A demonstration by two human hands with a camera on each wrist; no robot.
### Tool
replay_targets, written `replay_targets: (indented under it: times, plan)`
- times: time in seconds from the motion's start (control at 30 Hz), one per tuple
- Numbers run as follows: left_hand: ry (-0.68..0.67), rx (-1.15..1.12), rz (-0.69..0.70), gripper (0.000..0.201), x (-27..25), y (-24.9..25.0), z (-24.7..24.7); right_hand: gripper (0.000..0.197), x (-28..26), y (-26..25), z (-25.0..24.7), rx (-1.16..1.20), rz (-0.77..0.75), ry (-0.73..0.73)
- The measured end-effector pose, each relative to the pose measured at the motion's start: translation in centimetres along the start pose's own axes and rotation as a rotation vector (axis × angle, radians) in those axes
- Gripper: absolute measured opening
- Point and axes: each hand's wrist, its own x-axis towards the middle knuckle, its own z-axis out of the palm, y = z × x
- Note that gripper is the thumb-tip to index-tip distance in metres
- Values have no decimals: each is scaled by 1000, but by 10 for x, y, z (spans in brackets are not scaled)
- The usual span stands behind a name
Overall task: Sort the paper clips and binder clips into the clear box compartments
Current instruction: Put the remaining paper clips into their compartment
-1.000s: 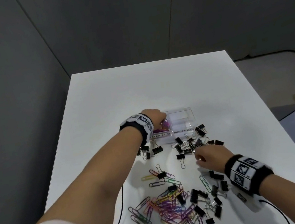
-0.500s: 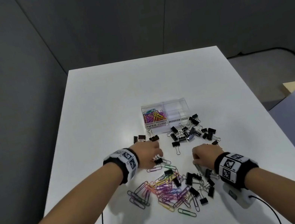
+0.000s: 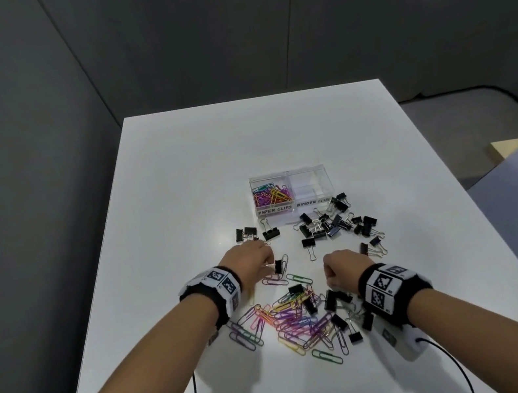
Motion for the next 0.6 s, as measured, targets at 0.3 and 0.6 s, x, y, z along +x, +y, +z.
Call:
replay_targets:
  times: [0.3,0.6]
  plan:
    - [44,-33,-16,36,-8,-3,-6,6,-3,-7,1,108,-93,96]
    - [9,-3,-77,37,-5,16,19,40,21,-41,-18,-97,-372,106]
